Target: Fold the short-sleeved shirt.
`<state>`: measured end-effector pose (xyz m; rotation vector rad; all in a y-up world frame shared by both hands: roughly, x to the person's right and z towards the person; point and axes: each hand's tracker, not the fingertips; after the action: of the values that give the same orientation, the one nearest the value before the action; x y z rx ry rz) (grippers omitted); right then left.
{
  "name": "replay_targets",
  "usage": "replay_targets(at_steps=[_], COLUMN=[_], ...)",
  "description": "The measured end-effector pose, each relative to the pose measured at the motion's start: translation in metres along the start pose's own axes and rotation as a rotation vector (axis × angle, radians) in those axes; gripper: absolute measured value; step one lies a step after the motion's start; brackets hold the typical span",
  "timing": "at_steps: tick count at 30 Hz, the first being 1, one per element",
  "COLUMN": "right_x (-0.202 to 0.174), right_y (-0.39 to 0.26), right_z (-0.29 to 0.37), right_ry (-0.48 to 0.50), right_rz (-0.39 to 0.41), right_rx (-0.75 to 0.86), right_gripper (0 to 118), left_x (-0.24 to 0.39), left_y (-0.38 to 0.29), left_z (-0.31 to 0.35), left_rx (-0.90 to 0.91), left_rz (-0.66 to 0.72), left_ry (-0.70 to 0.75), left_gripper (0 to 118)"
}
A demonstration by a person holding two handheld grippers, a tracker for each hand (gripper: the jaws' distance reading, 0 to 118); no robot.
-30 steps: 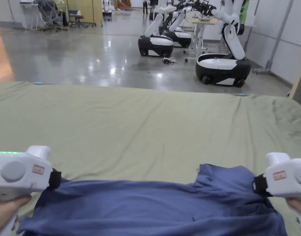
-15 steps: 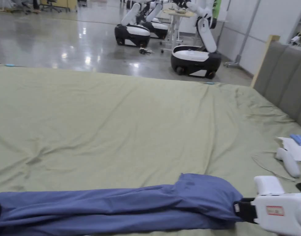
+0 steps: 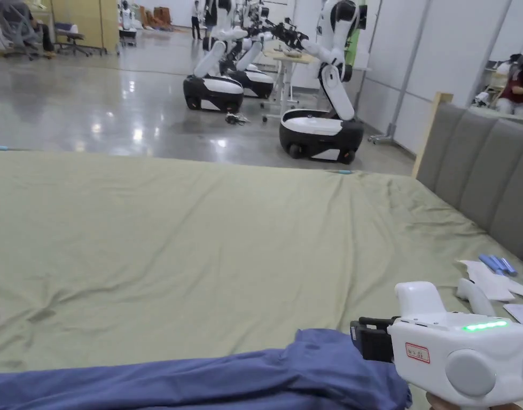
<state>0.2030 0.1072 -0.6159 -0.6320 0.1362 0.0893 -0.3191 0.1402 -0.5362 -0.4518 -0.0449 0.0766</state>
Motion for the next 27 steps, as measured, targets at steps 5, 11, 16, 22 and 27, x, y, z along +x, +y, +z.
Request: replay_targets(at_steps=[5,11,16,22,27], right_x=[-0.044,-0.083,-0.104,-0.109,-0.102], right_y=[0.019,0.011,-0.001,-0.003,-0.002], right_z=[-0.021,-0.056,-0.071,-0.076,-0.072], right_ry=[0.076,0.183,0.183,0.179,0.171], right_rz=[0.015,-0.013,-0.030,-0.037,-0.035], right_rx=[0.055,0.006,-0.002,-0.013,-0.002], right_gripper=[68,30,0,0,0], left_x=[0.038,0.064,0.072,0.084,0.069], left_y=[0.007,-0.008,-0.029,-0.043,-0.037], left_z=[-0.025,-0.072,-0.096,-0.106,-0.102], left_rx=[0.067,-0.029,-0.103,-0.153,-0.152], left_rz=[-0.029,0.035,0.043,0.017,0.037], left_ry=[-0.012,-0.091,-0.135,-0.106,-0.096], left_gripper=[65,37,4,3,3])
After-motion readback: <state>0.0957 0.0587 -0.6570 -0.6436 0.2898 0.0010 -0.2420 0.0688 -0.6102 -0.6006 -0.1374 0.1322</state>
